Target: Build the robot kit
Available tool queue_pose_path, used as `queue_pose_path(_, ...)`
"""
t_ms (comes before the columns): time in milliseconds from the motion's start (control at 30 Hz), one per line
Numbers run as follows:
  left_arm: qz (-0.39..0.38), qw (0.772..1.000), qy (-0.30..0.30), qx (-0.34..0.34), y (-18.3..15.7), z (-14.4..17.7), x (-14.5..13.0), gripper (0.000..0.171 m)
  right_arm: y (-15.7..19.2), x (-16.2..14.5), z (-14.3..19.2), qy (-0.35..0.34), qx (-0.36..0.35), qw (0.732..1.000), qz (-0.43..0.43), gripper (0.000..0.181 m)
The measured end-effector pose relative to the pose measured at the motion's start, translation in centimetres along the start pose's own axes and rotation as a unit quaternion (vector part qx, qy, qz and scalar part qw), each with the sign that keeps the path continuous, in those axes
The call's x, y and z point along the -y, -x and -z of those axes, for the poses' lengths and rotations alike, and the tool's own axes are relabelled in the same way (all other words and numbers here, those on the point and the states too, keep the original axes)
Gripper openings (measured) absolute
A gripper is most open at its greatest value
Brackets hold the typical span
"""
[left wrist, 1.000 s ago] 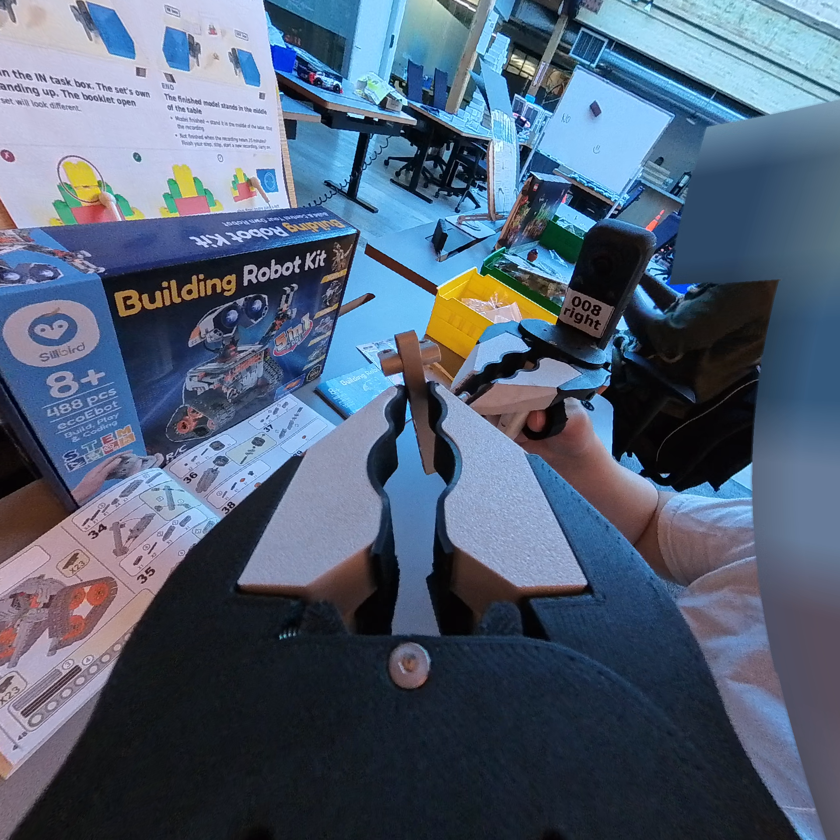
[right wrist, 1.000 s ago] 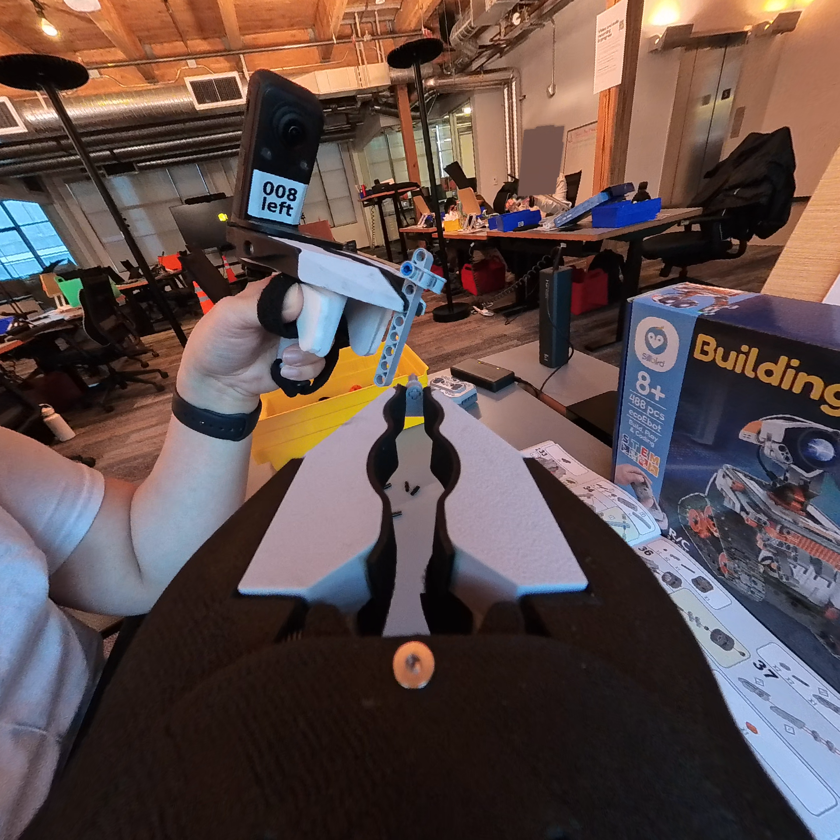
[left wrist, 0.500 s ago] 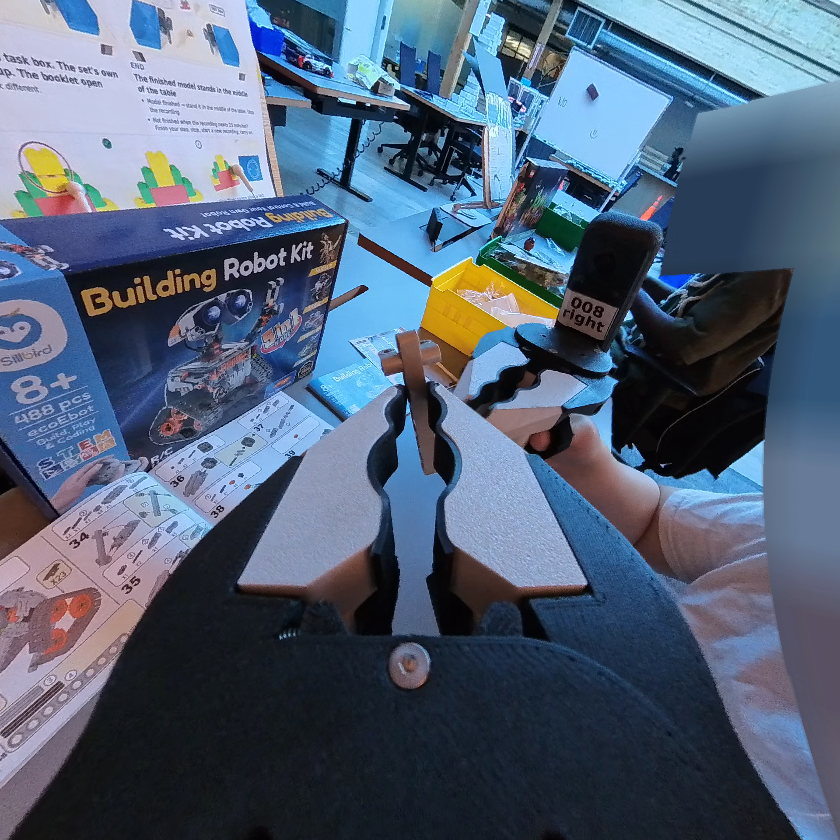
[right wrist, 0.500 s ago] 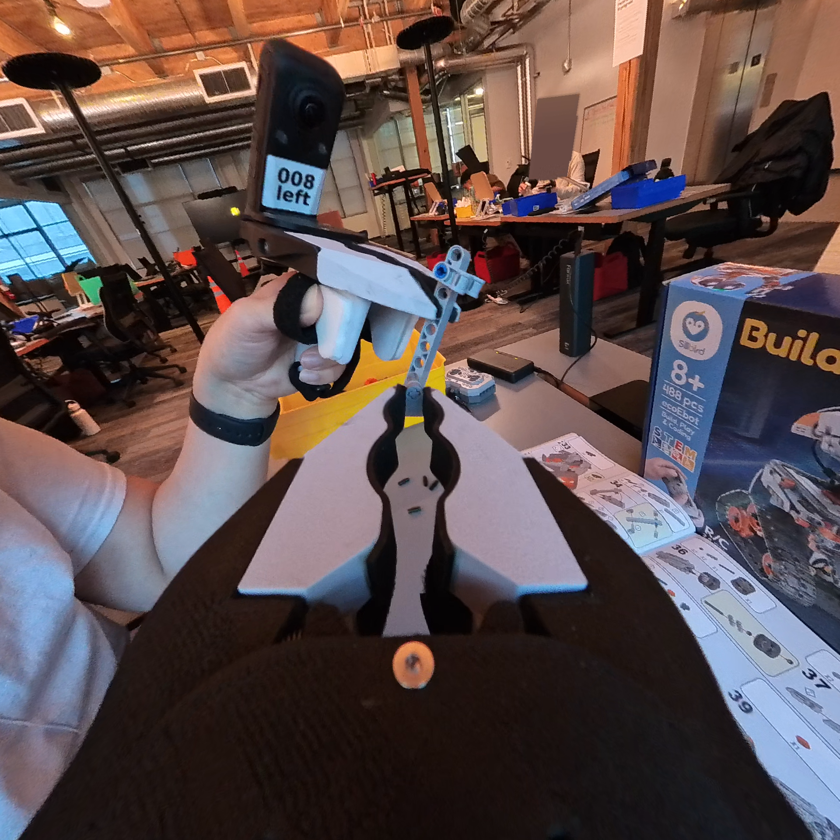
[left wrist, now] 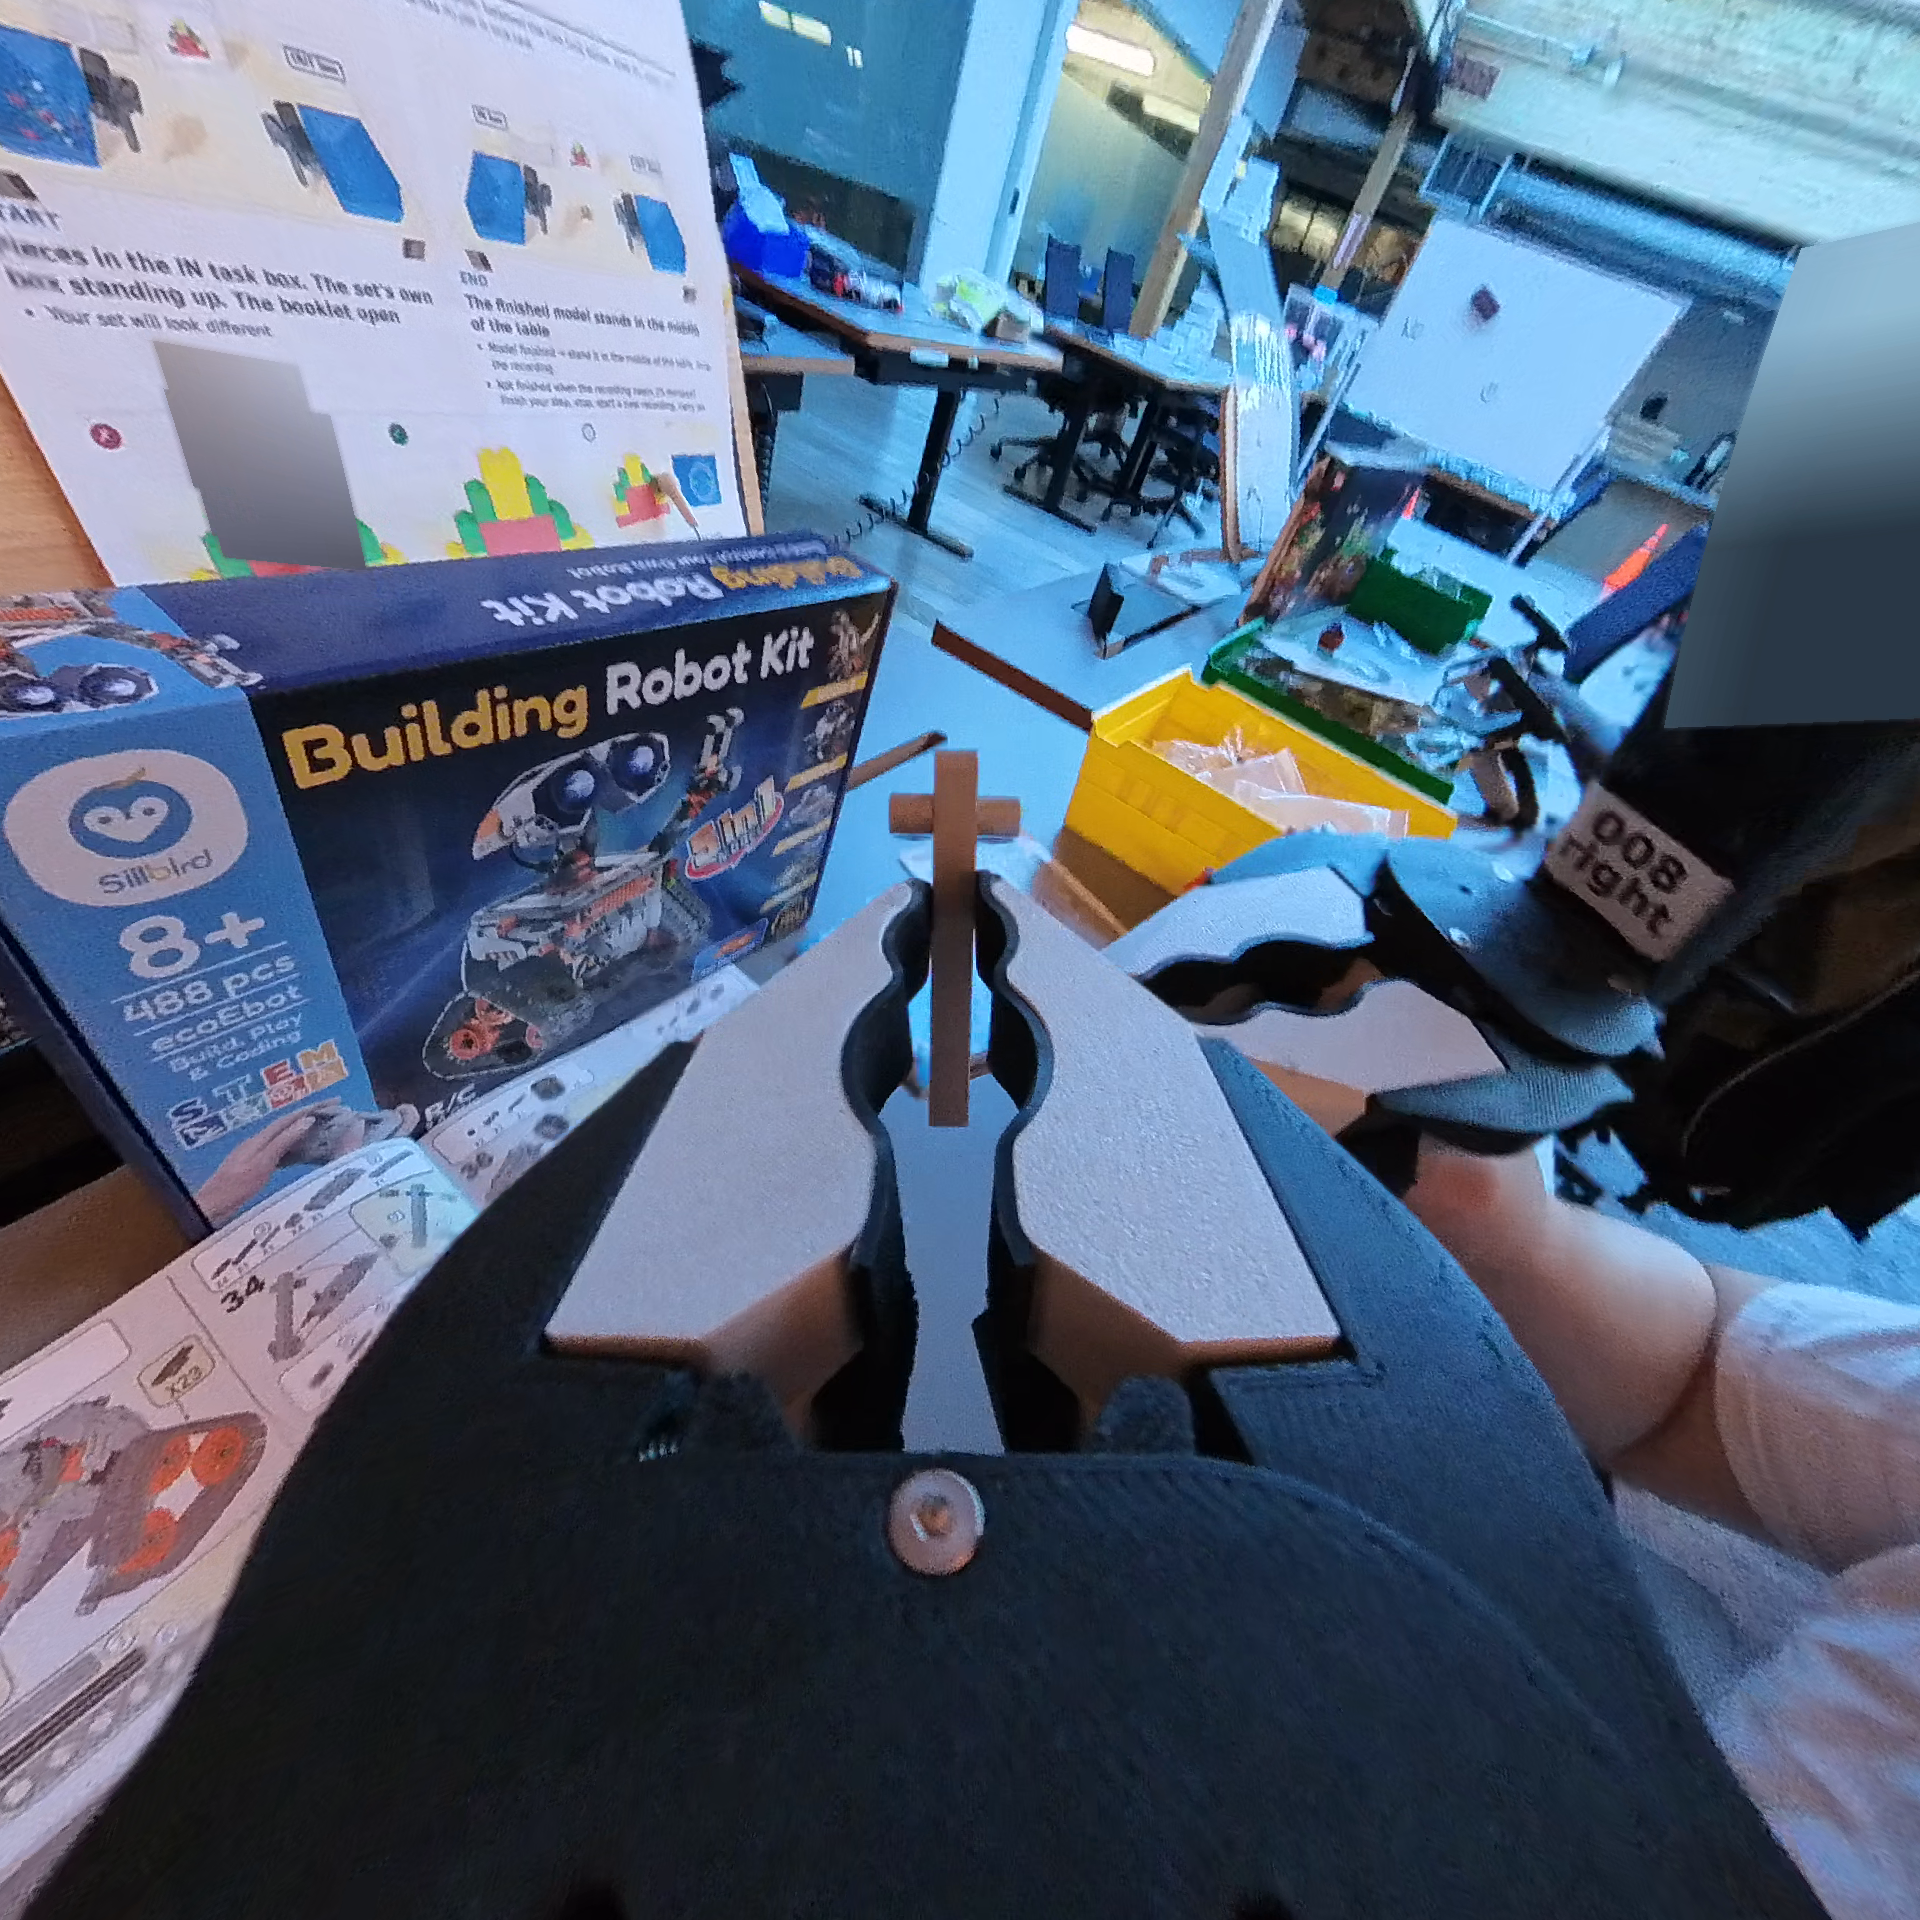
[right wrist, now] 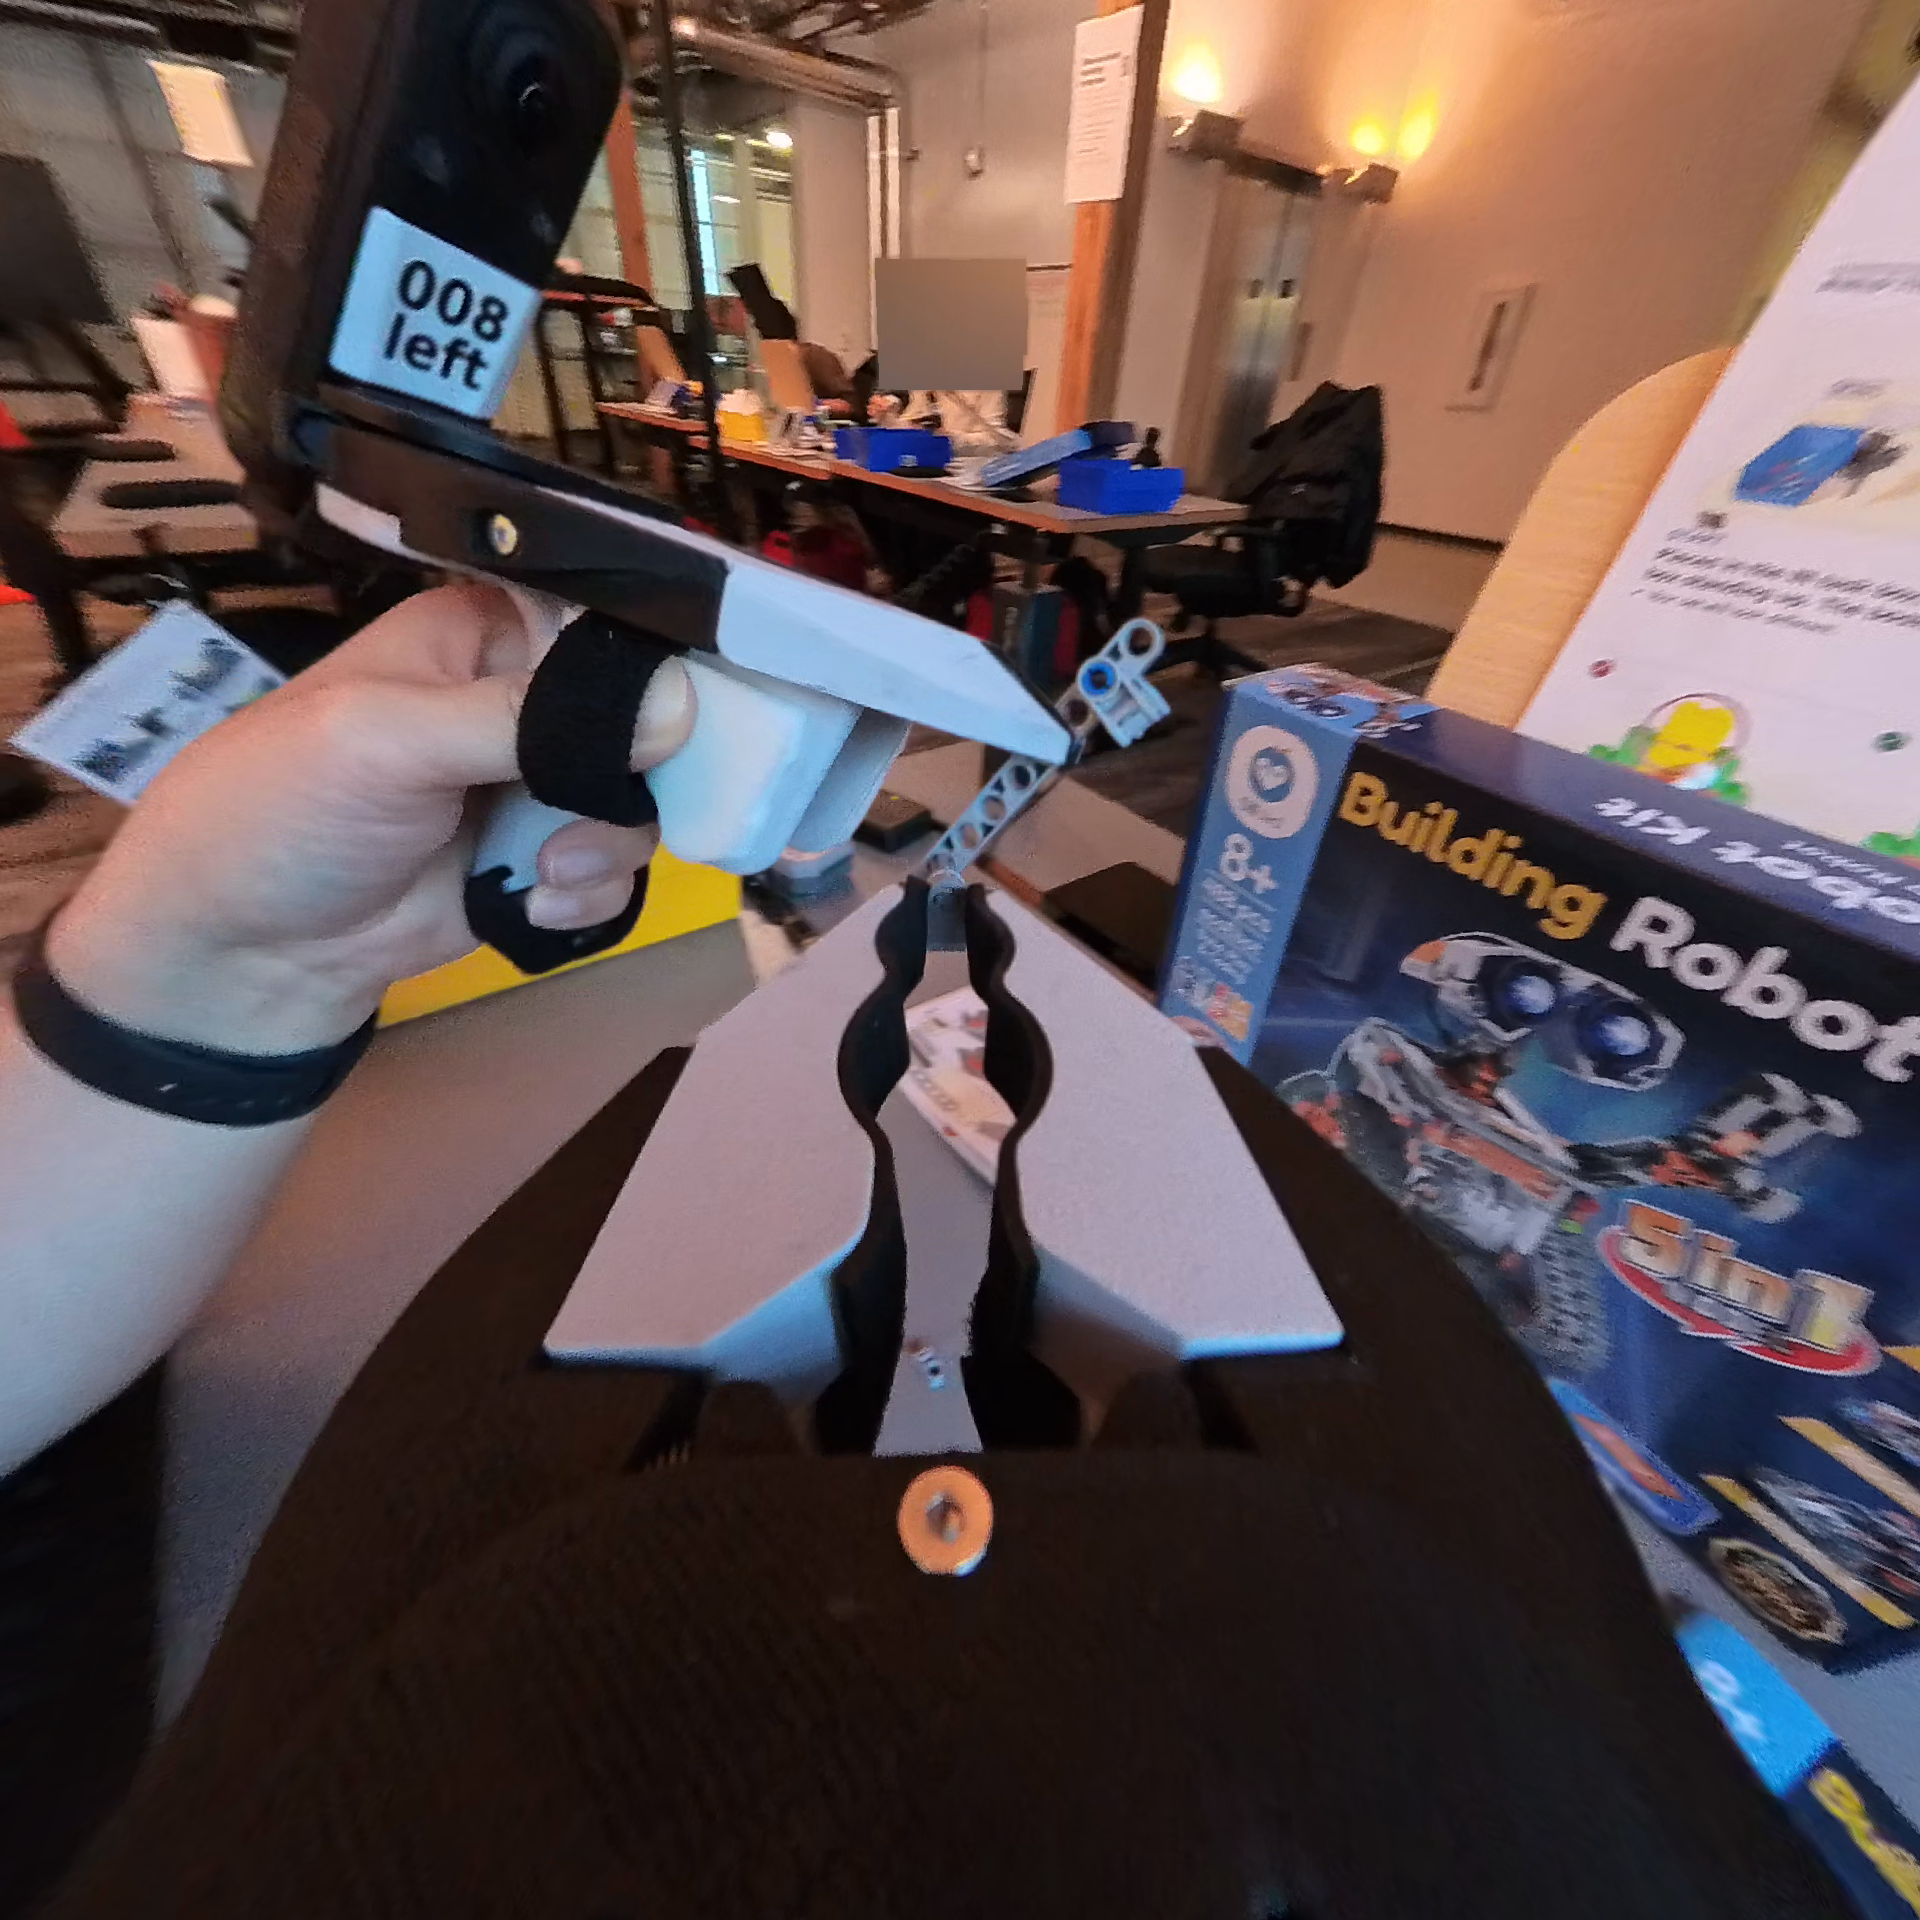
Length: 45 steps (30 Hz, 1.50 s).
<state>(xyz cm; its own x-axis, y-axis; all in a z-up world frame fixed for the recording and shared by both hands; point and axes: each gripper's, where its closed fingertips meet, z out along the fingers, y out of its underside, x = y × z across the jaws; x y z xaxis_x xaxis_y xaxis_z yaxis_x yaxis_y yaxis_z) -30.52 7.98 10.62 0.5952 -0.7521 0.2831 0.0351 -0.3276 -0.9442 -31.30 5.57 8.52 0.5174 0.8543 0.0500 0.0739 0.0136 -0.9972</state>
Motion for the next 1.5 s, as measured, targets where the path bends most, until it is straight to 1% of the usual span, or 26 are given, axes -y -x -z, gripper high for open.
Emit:
queue_pose_path(133, 0.026, 0.998, -0.050, -0.008, 0.5, -0.7, 0.5, 0.005, -1.0, -0.1, 0.1, -0.003, -0.057, 0.997, 0.049, 0.007)
queue_pose_path(300, 0.081, 0.991, -0.101, -0.017, 1.7, -1.7, 0.3, 0.005, -2.3, -1.0, -0.1, 0.022, -0.111, 0.987, 0.112, 0.007)
queue_pose_path(400, 0.078, 0.991, -0.110, 0.003, 2.4, -2.4, -0.2, 0.006, -3.0, -1.8, -0.4, 0.038, -0.129, 0.982, 0.131, 0.007)
queue_pose_path(633, 0.034, 0.989, -0.133, 0.054, 2.7, -3.5, -1.0, 0.006, -4.1, -3.1, -0.9, 0.062, -0.157, 0.973, 0.160, 0.007)
queue_pose_path(767, 0.070, 0.988, -0.135, 0.026, 2.4, -4.1, -1.5, 0.006, -4.6, -3.9, -1.1, 0.076, -0.167, 0.969, 0.167, 0.007)
queue_pose_path(900, 0.078, 0.988, -0.130, 0.021, 2.8, -4.2, -1.7, 0.006, -4.7, -4.1, -1.2, 0.070, -0.157, 0.974, 0.145, 0.007)
queue_pose_path(1067, 0.090, 0.987, -0.135, 0.007, 2.8, -3.7, -1.3, 0.005, -4.1, -3.4, -1.2, 0.036, -0.121, 0.986, 0.106, 0.008)
queue_pose_path(1200, 0.093, 0.987, -0.130, 0.000, 2.8, -3.6, -1.2, 0.005, -4.3, -3.2, -1.1, 0.018, -0.105, 0.993, 0.050, 0.016)
queue_pose_path(1333, 0.095, 0.988, -0.121, -0.007, 2.7, -3.5, -1.1, 0.005, -3.8, -3.3, -1.3, 0.011, -0.069, 0.997, 0.009, 0.019)
queue_pose_path(1400, 0.097, 0.988, -0.116, -0.013, 2.6, -3.4, -1.1, 0.005, -3.4, -3.4, -1.4, 0.013, -0.052, 0.999, 0.003, 0.019)
queue_pose_path(1500, 0.094, 0.990, -0.107, -0.016, 2.6, -3.2, -1.0, 0.005, -3.1, -3.5, -1.4, 0.020, -0.043, 0.999, 0.023, 0.021)
